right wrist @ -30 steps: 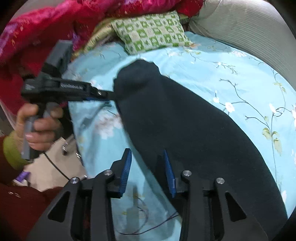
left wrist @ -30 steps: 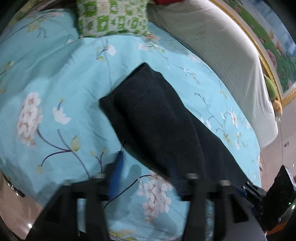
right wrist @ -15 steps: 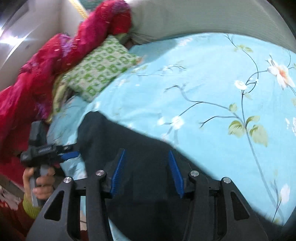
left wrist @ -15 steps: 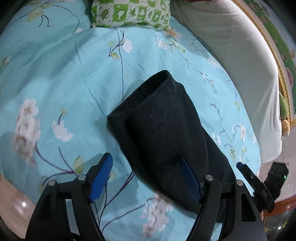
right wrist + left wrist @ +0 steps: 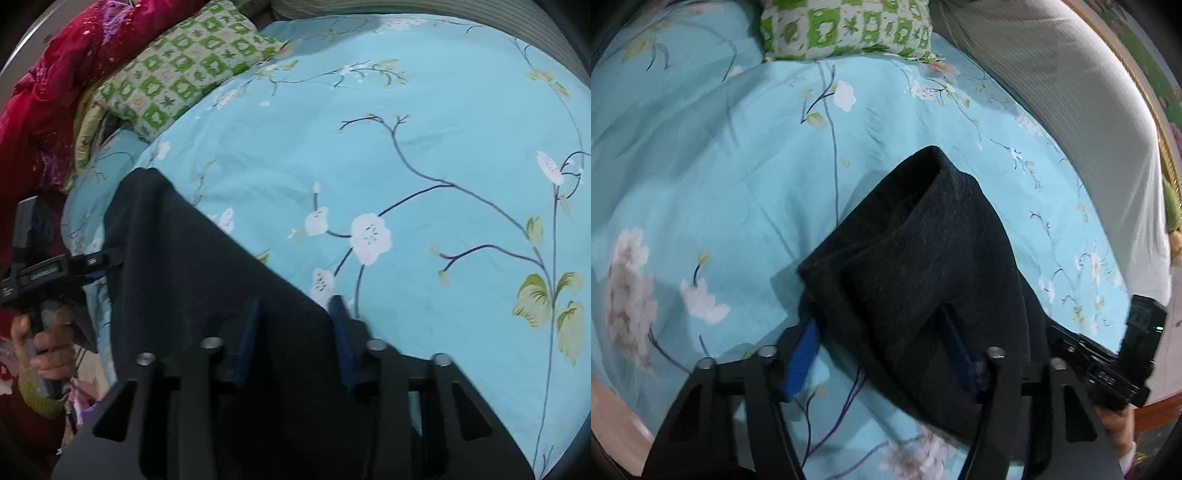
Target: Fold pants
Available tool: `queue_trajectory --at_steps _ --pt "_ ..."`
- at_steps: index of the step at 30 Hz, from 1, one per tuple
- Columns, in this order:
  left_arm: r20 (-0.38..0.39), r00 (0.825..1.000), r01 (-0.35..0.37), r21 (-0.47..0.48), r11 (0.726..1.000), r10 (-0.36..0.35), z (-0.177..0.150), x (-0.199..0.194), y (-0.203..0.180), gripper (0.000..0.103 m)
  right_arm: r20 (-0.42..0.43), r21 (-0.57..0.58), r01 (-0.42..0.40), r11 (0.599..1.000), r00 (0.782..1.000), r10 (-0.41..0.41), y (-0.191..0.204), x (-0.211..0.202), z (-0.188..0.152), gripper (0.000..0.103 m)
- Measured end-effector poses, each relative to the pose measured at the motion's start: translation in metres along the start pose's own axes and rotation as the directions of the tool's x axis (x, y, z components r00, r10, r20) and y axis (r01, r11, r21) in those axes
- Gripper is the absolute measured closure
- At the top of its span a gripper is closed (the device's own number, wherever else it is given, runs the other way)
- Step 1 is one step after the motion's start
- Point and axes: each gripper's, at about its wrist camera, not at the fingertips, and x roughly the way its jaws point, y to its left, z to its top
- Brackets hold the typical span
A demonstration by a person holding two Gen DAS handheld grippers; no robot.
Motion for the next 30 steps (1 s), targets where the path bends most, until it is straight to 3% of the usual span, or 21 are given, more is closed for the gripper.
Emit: queue_trajectory --at_steps 2,3,6,7,8,10,12,13,14,17,21,26,30 --pt "0.008 1.0 -0.018 0.034 0.999 0.017 0.001 0.002 -0.007 0.065 0.01 -0.018 0.012 1.0 1.0 -0.011 0.003 -0.003 -0.002 0.08" --pt "0.016 1.0 -0.003 0.052 0.999 0.003 0.001 0.0 -0.009 0.078 0.02 -0.035 0.023 0.999 1.0 -0.022 0.007 -0.007 -0.005 0.082" --pt "0.061 0.996 0.052 0.1 0.994 -0.058 -0.004 -0.017 -0.013 0.084 0.073 -0.07 0.041 0.997 0.997 -0.036 0.019 -0.022 -0.01 0.091" --pt "0.092 0.989 0.103 0.118 0.988 -0.114 -0.007 -0.031 -0.013 0.084 0.092 -0.08 0.041 0.996 0.995 -0.034 0.024 -0.027 -0.011 0.091" --pt "0.123 0.977 0.158 0.129 0.979 -0.174 -0.009 -0.044 -0.011 0.084 0.123 -0.089 0.037 0.995 0.992 -0.026 0.028 -0.036 -0.012 0.092" --pt "0.193 0.932 0.279 0.164 0.946 -0.308 -0.015 -0.072 -0.007 0.084 0.17 -0.094 0.03 0.995 0.985 -0.013 0.034 -0.05 -0.013 0.093" --pt "0.244 0.872 0.382 0.206 0.901 -0.425 -0.019 -0.096 0.001 0.084 0.232 -0.095 0.02 0.995 0.973 0.003 0.035 -0.067 -0.016 0.093" --pt "0.25 0.854 0.407 0.223 0.886 -0.455 -0.019 -0.101 0.004 0.084 0.265 -0.09 0.01 0.996 0.964 0.014 0.033 -0.075 -0.017 0.093" --pt "0.25 0.849 0.413 0.233 0.88 -0.465 -0.019 -0.102 0.005 0.084 0.291 -0.079 0.003 0.997 0.956 0.02 0.03 -0.079 -0.018 0.093" --pt "0.23 0.871 0.387 0.224 0.895 -0.434 -0.018 -0.088 0.008 0.084 0.299 -0.033 -0.018 0.999 0.954 0.027 0.021 -0.072 -0.014 0.093" --pt "0.225 0.898 0.335 0.201 0.92 -0.377 -0.012 -0.069 0.018 0.084 0.275 -0.023 0.046 0.999 0.961 -0.038 0.024 -0.048 -0.011 0.093" --pt "0.221 0.942 0.198 0.248 0.948 -0.254 -0.005 -0.046 0.026 0.084 0.271 -0.024 0.078 0.997 0.96 -0.068 0.024 -0.03 -0.008 0.094" --pt "0.206 0.97 0.071 0.28 0.957 -0.132 -0.004 -0.019 0.024 0.083 0.246 -0.051 0.158 0.986 0.959 -0.141 0.029 -0.008 -0.01 0.094"
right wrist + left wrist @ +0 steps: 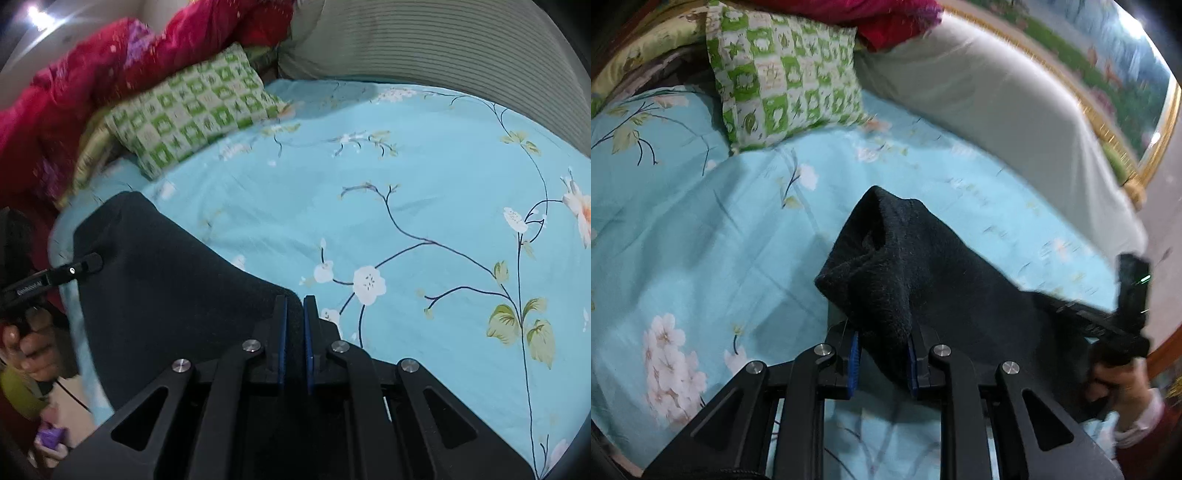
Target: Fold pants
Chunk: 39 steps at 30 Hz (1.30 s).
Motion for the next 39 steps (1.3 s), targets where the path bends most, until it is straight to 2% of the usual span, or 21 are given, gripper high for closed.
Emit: queue_trajectory --at_steps 2,5,7,9,11,12,14,15,20,22,27,30,33,36,39 --pt "-0.013 0.999 -0.05 0.027 0.998 0.05 -0.005 0.008 -0.001 0.081 -0.002 -0.002 0.02 1.0 1.0 -0.02 0.0 0.006 -0.002 0.094" --pt "-0.023 0.992 -0.124 0.057 0.991 0.126 -0.007 0.013 -0.004 0.07 0.006 0.019 0.033 0.999 0.999 -0.033 -0.003 0.007 -0.005 0.091" --pt "-0.017 0.984 -0.173 0.059 0.983 0.175 -0.007 0.007 -0.004 0.055 0.007 0.045 0.041 0.998 0.999 -0.042 -0.006 0.002 -0.004 0.087" --pt "0.008 0.977 -0.215 0.061 0.975 0.215 -0.006 -0.004 -0.005 0.052 0.015 0.078 0.055 0.995 0.998 -0.056 -0.009 -0.009 -0.005 0.084" --pt "0.027 0.974 -0.226 0.059 0.972 0.224 -0.004 -0.016 -0.007 0.05 0.044 0.114 0.057 0.992 0.997 -0.062 -0.01 -0.028 -0.006 0.083" --pt "0.039 0.972 -0.232 0.061 0.971 0.23 -0.002 -0.022 -0.009 0.051 0.063 0.131 0.049 0.99 0.996 -0.058 -0.012 -0.039 -0.008 0.081" --pt "0.07 0.966 -0.252 0.072 0.965 0.247 0.0 -0.034 -0.017 0.05 0.1 0.16 0.037 0.986 0.994 -0.053 -0.015 -0.061 -0.015 0.061" --pt "0.079 0.967 -0.247 0.075 0.966 0.241 0.001 -0.038 -0.021 0.049 0.124 0.18 0.026 0.983 0.991 -0.048 -0.018 -0.076 -0.022 0.058" --pt "0.085 0.983 -0.174 0.123 0.977 0.164 0.006 -0.048 -0.057 0.044 0.162 0.253 0.014 0.967 0.985 -0.057 -0.031 -0.118 -0.052 0.058" --pt "0.067 0.992 -0.12 0.154 0.981 0.11 0.004 -0.048 -0.078 0.043 0.17 0.286 0.016 0.958 0.983 -0.067 -0.038 -0.134 -0.068 0.058" --pt "0.018 1.0 -0.028 0.261 0.965 0.024 -0.006 -0.033 -0.134 0.04 0.187 0.365 0.07 0.928 0.971 -0.147 -0.051 -0.175 -0.117 0.058" --pt "-0.029 0.999 0.041 0.344 0.938 -0.033 -0.016 -0.022 -0.177 0.038 0.179 0.429 0.117 0.896 0.961 -0.211 -0.06 -0.199 -0.152 0.058" --pt "-0.104 0.989 0.136 0.413 0.901 -0.101 -0.027 -0.008 -0.22 0.036 0.163 0.499 0.155 0.852 0.949 -0.268 -0.074 -0.223 -0.184 0.058" --pt "-0.177 0.973 0.219 0.488 0.845 -0.15 -0.04 0.005 -0.265 0.035 0.152 0.566 0.187 0.803 0.934 -0.325 -0.087 -0.245 -0.208 0.058" --pt "-0.251 0.953 0.29 0.572 0.767 -0.172 -0.056 0.019 -0.315 0.034 0.147 0.635 0.201 0.746 0.916 -0.372 -0.101 -0.264 -0.228 0.058"
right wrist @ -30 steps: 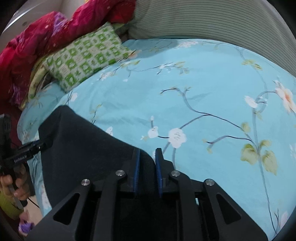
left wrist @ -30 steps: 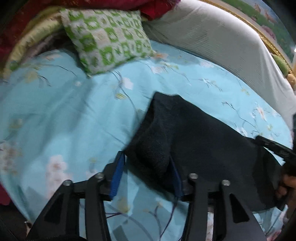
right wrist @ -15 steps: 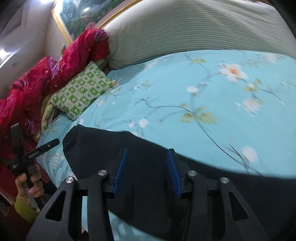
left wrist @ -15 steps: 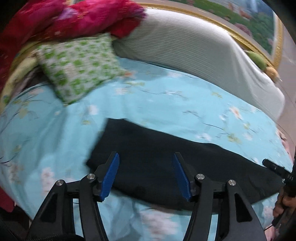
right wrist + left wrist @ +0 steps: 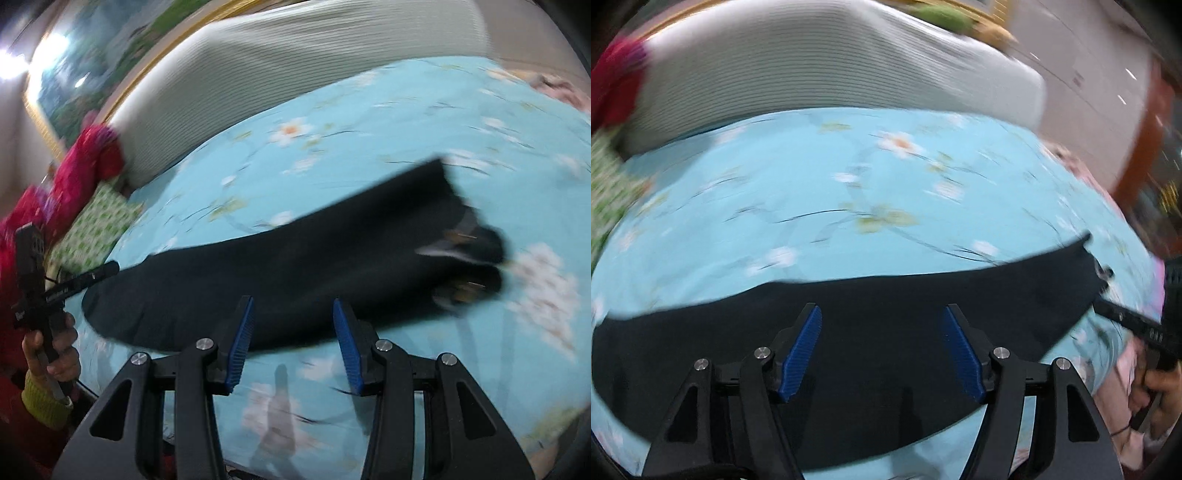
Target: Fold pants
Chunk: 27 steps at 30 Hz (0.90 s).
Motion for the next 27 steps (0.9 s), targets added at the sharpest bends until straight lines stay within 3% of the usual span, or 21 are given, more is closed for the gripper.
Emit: queue_trajectory --at_steps 6,16,18,20,21,27 --pt "-0.078 0.988 0.14 0.122 0.983 -0.131 0.03 0.037 -0.059 0.033 0.046 0.125 0.028 0.992 0.998 -0.034 -0.039 -0.016 0.001 0.058" --pt "-0.21 0.942 0.316 0.285 0.905 -0.263 0.07 0.1 -0.146 0.032 0.103 0.224 -0.008 0.975 0.995 -0.016 -0.064 -0.008 0.013 0.058" --pt "-0.232 0.937 0.328 0.316 0.89 -0.262 0.074 0.112 -0.163 0.032 0.103 0.237 -0.015 0.971 0.995 -0.01 -0.067 -0.005 0.014 0.063" --pt "-0.253 0.93 0.345 0.338 0.876 -0.268 0.078 0.12 -0.175 0.032 0.1 0.239 -0.016 0.971 0.995 -0.008 -0.069 -0.005 0.013 0.092" --pt "-0.263 0.926 0.354 0.347 0.869 -0.272 0.079 0.124 -0.181 0.032 0.096 0.236 -0.011 0.972 0.995 -0.012 -0.069 -0.006 0.012 0.097" --pt "-0.33 0.905 0.392 0.4 0.828 -0.269 0.084 0.15 -0.211 0.032 0.107 0.265 -0.028 0.964 0.994 -0.001 -0.075 -0.02 0.001 0.097"
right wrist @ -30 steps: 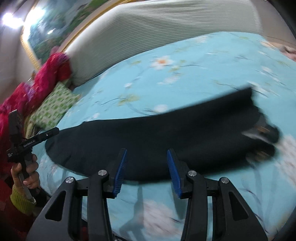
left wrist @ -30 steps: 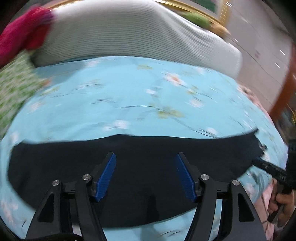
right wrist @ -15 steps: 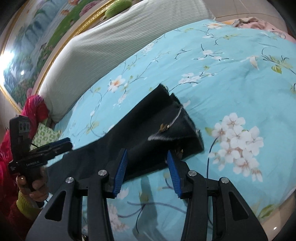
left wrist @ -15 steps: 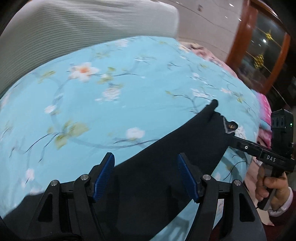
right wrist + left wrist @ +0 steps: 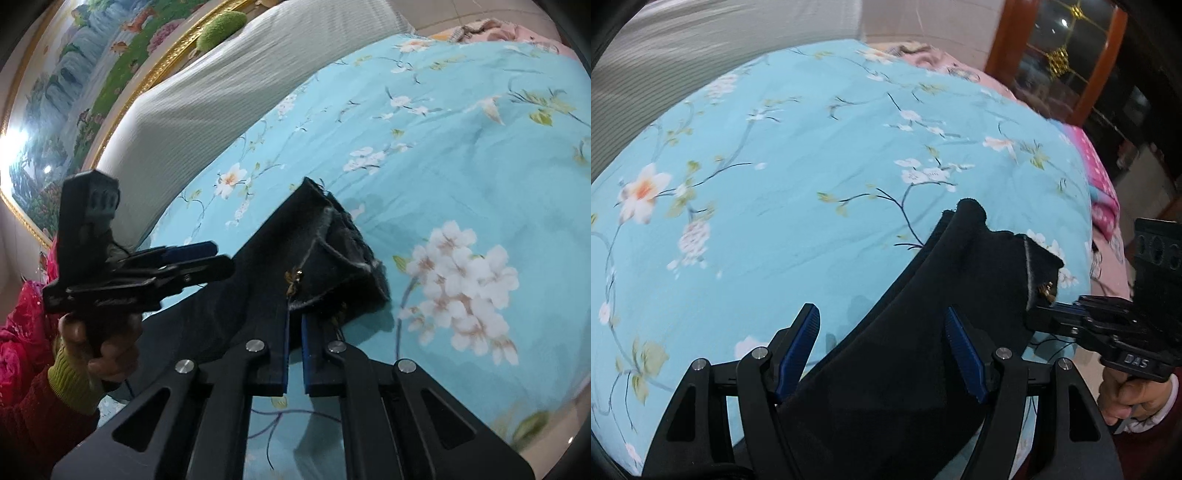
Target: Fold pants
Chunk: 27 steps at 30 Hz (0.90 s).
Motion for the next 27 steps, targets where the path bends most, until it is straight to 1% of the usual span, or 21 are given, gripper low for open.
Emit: queue_trajectory --at_steps 2,3,5,6,8,10,13,16,18,19,20,21,22,23,24,25,27 --pt "-0.026 1.0 0.002 0.024 1.0 -0.001 0.005 0.01 -0.004 0.032 0.006 0.013 0.002 1.0 1.0 -0.002 -0.004 -0.004 -0.002 0.097" --pt "-0.034 0.999 0.001 0.034 0.999 0.0 0.006 0.013 -0.005 0.032 -0.005 0.011 0.013 1.0 1.0 -0.013 -0.005 -0.004 -0.005 0.096" --pt "-0.052 0.999 0.007 0.048 0.999 -0.005 0.009 0.021 -0.007 0.032 -0.026 0.023 0.039 0.999 0.999 -0.038 -0.007 -0.004 -0.006 0.091" --pt "-0.063 0.998 0.017 0.052 0.998 -0.014 0.01 0.024 -0.007 0.032 -0.025 0.039 0.043 0.998 0.999 -0.042 -0.009 -0.005 -0.007 0.087" --pt "-0.076 0.997 0.034 0.055 0.998 -0.029 0.013 0.029 -0.009 0.032 -0.018 0.066 0.041 0.997 0.999 -0.04 -0.011 -0.008 -0.009 0.07" --pt "-0.088 0.995 0.053 0.06 0.997 -0.047 0.015 0.034 -0.01 0.032 -0.003 0.079 0.032 0.996 0.999 -0.032 -0.013 -0.01 -0.009 0.069" --pt "-0.119 0.989 0.092 0.051 0.994 -0.086 0.021 0.046 -0.011 0.032 -0.005 0.105 0.038 0.994 0.999 -0.037 -0.016 -0.002 -0.008 0.069" --pt "-0.122 0.986 0.116 0.039 0.992 -0.111 0.027 0.053 -0.013 0.032 0.012 0.106 0.024 0.994 1.0 -0.026 -0.019 0.005 -0.008 0.069" --pt "-0.126 0.985 0.125 0.047 0.991 -0.119 0.03 0.057 -0.017 0.033 0.023 0.098 0.006 0.995 1.0 -0.008 -0.019 0.007 -0.008 0.071" --pt "-0.129 0.985 0.124 0.058 0.991 -0.115 0.031 0.06 -0.02 0.036 0.025 0.093 -0.002 0.996 1.0 -0.001 -0.019 0.008 -0.008 0.073" --pt "-0.126 0.986 0.123 0.07 0.99 -0.113 0.032 0.06 -0.024 0.039 0.027 0.082 0.001 0.997 1.0 -0.003 -0.018 0.009 -0.008 0.081" --pt "-0.119 0.986 0.13 0.084 0.988 -0.12 0.033 0.06 -0.028 0.053 0.032 0.071 0.002 0.997 0.999 -0.005 -0.02 0.01 -0.008 0.084" --pt "-0.111 0.984 0.15 0.094 0.984 -0.14 0.034 0.058 -0.032 0.071 0.037 0.069 -0.002 0.998 0.999 0.0 -0.021 0.01 -0.009 0.087" --pt "-0.107 0.98 0.18 0.095 0.979 -0.17 0.034 0.056 -0.035 0.082 0.043 0.063 -0.008 0.998 0.999 0.005 -0.021 0.01 -0.01 0.089" --pt "-0.103 0.978 0.192 0.092 0.977 -0.183 0.034 0.055 -0.036 0.088 0.047 0.049 -0.011 0.999 0.999 0.008 -0.02 0.009 -0.01 0.089" --pt "-0.089 0.981 0.181 0.096 0.979 -0.173 0.034 0.052 -0.038 0.091 0.049 0.036 -0.011 0.999 0.999 0.009 -0.018 0.008 -0.01 0.09" --pt "-0.069 0.982 0.18 0.097 0.979 -0.174 0.032 0.045 -0.038 0.092 0.053 0.023 -0.021 0.999 0.998 0.02 -0.016 0.006 -0.01 0.09"
